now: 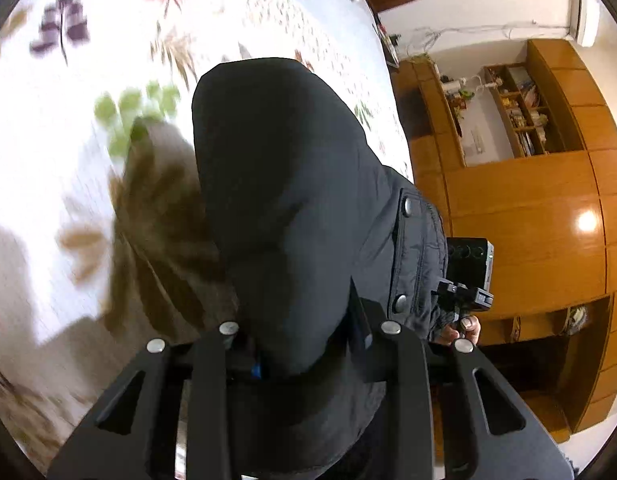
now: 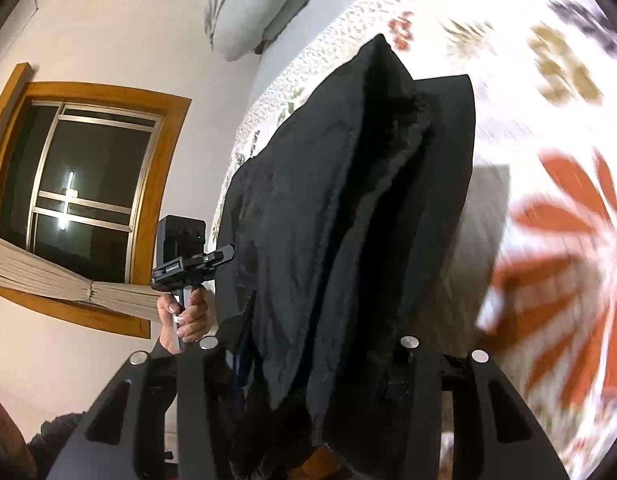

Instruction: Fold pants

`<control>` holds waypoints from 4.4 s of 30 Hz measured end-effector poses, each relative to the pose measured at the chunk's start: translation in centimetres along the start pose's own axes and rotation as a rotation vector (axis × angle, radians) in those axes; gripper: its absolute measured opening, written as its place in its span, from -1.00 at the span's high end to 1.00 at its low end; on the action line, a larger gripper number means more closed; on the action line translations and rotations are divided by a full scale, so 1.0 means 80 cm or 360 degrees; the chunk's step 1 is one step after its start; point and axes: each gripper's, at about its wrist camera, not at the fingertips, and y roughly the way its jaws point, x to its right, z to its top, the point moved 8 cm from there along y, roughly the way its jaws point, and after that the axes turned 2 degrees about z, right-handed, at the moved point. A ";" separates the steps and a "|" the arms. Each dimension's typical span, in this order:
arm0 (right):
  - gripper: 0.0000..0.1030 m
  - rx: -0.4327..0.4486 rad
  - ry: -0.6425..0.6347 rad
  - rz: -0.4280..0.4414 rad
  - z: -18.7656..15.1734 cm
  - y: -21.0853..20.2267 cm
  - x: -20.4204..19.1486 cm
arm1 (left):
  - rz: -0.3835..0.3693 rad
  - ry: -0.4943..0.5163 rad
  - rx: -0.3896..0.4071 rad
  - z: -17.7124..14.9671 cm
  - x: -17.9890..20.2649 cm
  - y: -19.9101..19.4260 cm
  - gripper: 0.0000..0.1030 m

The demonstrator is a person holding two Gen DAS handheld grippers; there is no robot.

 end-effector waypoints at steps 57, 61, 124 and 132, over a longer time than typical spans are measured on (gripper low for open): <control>-0.81 0.0146 0.0094 -0.0469 0.144 0.060 0.065 | 0.0432 -0.0178 0.0390 0.111 -0.153 -0.114 -0.68; -0.87 0.0294 0.0107 -0.0480 0.115 0.028 0.051 | 0.0421 -0.0225 0.0532 0.079 -0.138 -0.155 -0.73; -0.93 0.0879 -0.0803 -0.1324 -0.317 -0.070 -0.423 | 0.1400 0.0555 0.1156 -0.388 0.309 -0.333 -0.94; -0.93 0.0856 -0.0799 -0.1321 -0.307 -0.064 -0.414 | 0.1423 0.0546 0.1123 -0.379 0.300 -0.326 -0.94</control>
